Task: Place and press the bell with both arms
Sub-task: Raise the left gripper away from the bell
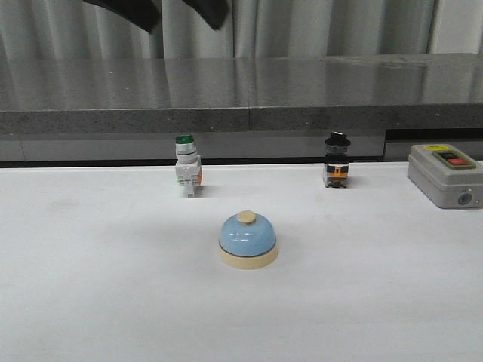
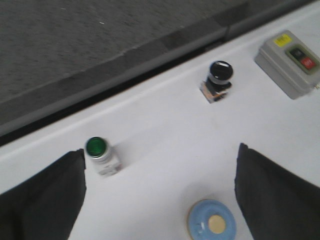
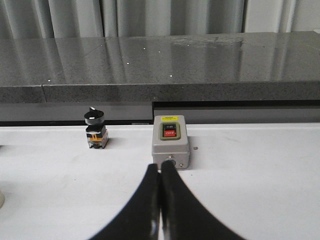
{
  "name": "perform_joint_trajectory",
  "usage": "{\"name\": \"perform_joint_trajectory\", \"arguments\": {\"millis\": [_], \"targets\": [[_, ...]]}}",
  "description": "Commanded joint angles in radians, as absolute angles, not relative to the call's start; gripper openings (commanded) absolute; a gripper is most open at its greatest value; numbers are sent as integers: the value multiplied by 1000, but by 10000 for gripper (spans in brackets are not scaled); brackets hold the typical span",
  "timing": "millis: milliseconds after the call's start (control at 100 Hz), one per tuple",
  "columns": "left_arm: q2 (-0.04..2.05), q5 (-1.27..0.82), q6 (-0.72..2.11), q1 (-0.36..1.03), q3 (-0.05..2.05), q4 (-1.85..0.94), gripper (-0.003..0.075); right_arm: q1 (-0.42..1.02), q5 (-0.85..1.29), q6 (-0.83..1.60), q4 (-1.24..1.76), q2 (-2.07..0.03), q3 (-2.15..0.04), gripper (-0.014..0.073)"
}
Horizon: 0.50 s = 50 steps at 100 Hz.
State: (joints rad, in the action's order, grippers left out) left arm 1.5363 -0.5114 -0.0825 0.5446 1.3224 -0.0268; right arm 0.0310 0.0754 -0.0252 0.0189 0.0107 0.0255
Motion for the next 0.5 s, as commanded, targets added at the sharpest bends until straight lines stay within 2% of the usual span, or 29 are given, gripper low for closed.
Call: {"name": "perform_joint_trajectory", "arguments": {"millis": [0, 320, 490], "targets": [[1414, -425, -97, 477, 1281, -46, 577, 26, -8, -24, 13, 28, 12, -60], [1091, -308, -97, 197, 954, -97, 576, 26, -8, -24, 13, 28, 12, -60], [920, -256, -97, 126, 808, -101, 575, 26, -8, -24, 13, 28, 12, -60]]}}
